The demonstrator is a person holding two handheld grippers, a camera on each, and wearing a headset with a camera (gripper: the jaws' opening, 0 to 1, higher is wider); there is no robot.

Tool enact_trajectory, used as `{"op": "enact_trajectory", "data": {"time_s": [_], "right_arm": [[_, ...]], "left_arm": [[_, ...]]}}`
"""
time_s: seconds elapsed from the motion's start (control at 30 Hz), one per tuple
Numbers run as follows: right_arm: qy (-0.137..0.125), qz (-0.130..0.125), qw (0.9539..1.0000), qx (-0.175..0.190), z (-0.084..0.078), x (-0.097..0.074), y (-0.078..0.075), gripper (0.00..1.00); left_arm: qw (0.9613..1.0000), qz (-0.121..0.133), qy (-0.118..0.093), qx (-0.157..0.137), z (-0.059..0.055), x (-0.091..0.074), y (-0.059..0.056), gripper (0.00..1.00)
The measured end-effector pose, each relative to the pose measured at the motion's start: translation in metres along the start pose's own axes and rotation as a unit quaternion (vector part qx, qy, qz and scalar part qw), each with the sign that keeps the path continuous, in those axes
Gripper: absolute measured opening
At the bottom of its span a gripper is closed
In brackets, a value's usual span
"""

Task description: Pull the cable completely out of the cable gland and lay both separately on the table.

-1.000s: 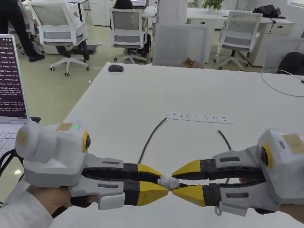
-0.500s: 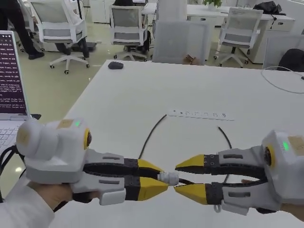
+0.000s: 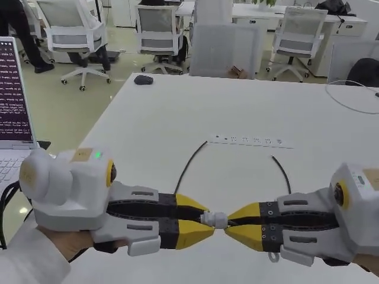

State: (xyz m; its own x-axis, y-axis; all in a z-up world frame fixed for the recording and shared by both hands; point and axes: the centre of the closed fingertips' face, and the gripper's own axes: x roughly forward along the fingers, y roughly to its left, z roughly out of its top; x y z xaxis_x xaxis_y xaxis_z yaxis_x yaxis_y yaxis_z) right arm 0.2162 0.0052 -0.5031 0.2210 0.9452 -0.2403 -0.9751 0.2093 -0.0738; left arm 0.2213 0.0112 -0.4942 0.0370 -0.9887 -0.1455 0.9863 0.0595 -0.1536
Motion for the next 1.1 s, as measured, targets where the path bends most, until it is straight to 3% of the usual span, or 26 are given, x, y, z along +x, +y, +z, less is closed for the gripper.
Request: {"op": "enact_trajectory", "data": {"time_s": [0.1,0.17,0.3,0.4,0.47,0.67,0.97,1.1], "right_arm": [[-0.019,-0.004,0.9997,0.015,0.006,-0.003,-0.002,0.02],[-0.027,-0.005,0.9995,0.018,0.01,-0.005,-0.003,0.01],[-0.042,0.0,0.9987,0.028,0.014,-0.008,-0.002,0.01],[-0.041,0.001,0.9987,0.03,0.015,-0.009,-0.001,0.01],[-0.043,0.001,0.9986,0.032,0.014,-0.01,0.0,0.01],[-0.044,-0.001,0.9982,0.042,0.011,-0.013,0.003,0.02],[-0.018,0.007,0.9994,0.027,0.004,-0.005,0.004,0.02],[0.018,0.008,0.9998,0.0,-0.011,-0.002,0.006,0.02]], "left_arm": [[0.9999,0.009,-0.006,-0.006,0.0,0.001,0.004,0.17],[0.9998,0.006,-0.019,-0.003,0.004,0.003,0.003,0.24],[0.9998,-0.002,-0.019,0.011,0.003,0.015,0.0,0.32],[0.9992,-0.01,-0.037,0.011,0.009,0.019,-0.001,0.28],[0.9992,-0.012,-0.038,0.008,0.008,0.021,-0.001,0.21],[0.9987,-0.025,-0.044,-0.004,0.008,0.021,-0.005,0.17],[0.9991,-0.012,-0.041,0.0,0.006,0.017,-0.001,0.16],[0.9994,-0.006,-0.035,-0.003,0.0,0.016,0.001,0.16]]}}
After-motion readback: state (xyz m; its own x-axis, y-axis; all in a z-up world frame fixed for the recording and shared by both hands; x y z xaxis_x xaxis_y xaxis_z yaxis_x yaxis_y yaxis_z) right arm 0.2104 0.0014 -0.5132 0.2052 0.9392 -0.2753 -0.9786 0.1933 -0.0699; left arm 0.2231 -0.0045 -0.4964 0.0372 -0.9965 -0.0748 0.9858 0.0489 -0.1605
